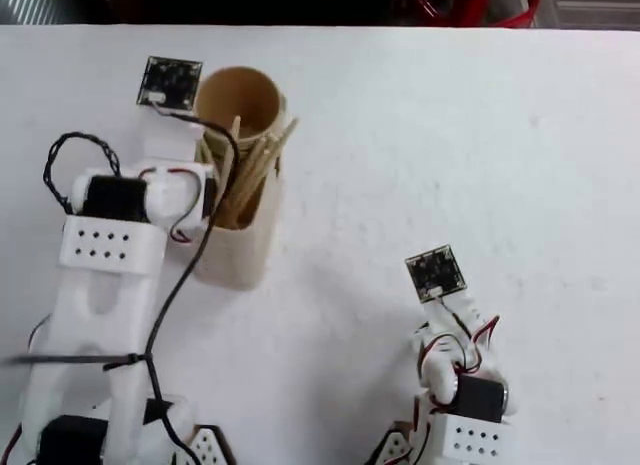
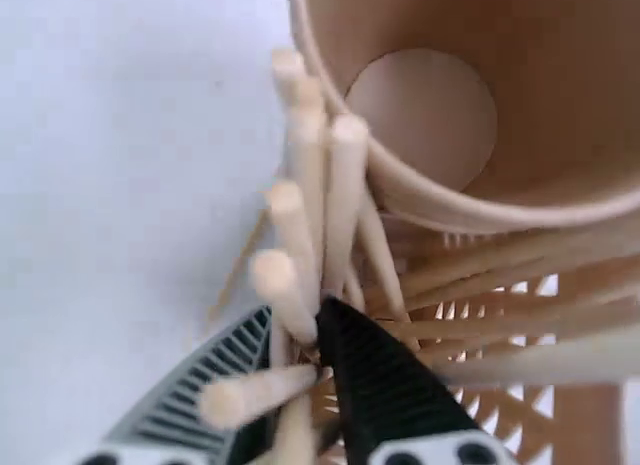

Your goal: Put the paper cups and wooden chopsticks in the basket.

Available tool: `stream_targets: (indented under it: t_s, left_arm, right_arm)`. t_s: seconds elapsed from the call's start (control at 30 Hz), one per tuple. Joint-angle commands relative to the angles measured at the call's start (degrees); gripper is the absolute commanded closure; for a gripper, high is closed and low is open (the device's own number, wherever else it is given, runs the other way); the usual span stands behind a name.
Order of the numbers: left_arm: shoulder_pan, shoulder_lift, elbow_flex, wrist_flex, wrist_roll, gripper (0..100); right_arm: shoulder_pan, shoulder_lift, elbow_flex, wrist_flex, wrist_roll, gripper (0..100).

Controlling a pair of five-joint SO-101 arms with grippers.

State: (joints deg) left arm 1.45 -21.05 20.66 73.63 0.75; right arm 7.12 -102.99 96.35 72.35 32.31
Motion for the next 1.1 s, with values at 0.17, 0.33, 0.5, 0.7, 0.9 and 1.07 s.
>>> stream_targets:
  t_s: [0.17, 0.33, 0.5, 0.7, 0.9, 1.07]
  left_arm:
    - [6.99, 4.09, -2.46, 1.67, 2.37, 98]
    - [9.63, 4.09, -4.04, 1.93, 2.55, 98]
    - [9.63, 4.09, -4.31, 1.32, 4.48, 98]
    - [7.34, 4.18, -2.9, 2.55, 2.29, 95]
    - [6.29, -0.92, -10.02, 11.16, -4.92, 74]
    - [6.29, -10.95, -25.93, 18.02, -9.85, 76]
  right_arm:
    - [0.22, -0.4, 0.53, -0.92, 0.18, 98.0]
    - [0.22, -0.4, 0.53, -0.92, 0.18, 98.0]
    - [0.22, -0.4, 0.53, -0.92, 0.18, 98.0]
    - [0.22, -0.4, 0.53, -0.92, 0.18, 98.0]
    - [0.22, -0.4, 0.53, -0.92, 0.18, 98.0]
    - [0.22, -0.4, 0.53, -0.92, 0.18, 98.0]
